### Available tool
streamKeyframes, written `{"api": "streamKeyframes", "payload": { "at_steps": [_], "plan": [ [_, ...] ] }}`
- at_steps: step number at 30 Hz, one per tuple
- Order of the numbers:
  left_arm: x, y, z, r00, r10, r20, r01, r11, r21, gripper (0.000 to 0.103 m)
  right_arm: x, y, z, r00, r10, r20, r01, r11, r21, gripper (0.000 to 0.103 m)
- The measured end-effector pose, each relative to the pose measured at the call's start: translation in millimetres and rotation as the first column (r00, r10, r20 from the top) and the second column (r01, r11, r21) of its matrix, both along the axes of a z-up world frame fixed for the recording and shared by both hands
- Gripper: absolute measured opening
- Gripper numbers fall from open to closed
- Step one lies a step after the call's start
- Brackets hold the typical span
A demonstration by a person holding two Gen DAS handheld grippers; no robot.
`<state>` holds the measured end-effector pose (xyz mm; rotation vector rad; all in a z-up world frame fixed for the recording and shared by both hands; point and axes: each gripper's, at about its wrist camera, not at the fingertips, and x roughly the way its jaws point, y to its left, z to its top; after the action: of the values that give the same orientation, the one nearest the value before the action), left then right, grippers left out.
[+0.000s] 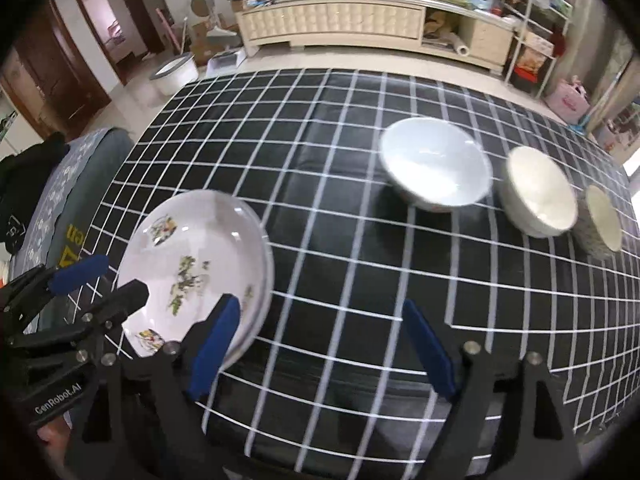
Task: Organize plates and bowls
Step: 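Open the right tool and release the animal-print plate, then move the right tool to the plain white bowl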
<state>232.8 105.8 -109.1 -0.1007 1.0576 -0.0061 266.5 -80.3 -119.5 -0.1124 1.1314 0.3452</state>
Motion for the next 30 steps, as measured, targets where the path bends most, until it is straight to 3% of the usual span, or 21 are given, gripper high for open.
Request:
{"api": "streamKeyframes", "payload": {
  "at_steps": [18, 30],
  "plan": [
    [63, -107, 28, 0.985, -0.169, 0.018, 0.169, 0.986, -0.007, 0.058, 27, -95, 38, 0.99, -0.127, 0.061, 0.128, 0.992, -0.009, 0.087],
    [135, -126, 18, 0.982, -0.19, -0.01, 0.19, 0.982, 0.023, 0.058, 85, -121, 24, 0.986, -0.159, 0.046, 0.158, 0.987, 0.009, 0.087]
  ]
}}
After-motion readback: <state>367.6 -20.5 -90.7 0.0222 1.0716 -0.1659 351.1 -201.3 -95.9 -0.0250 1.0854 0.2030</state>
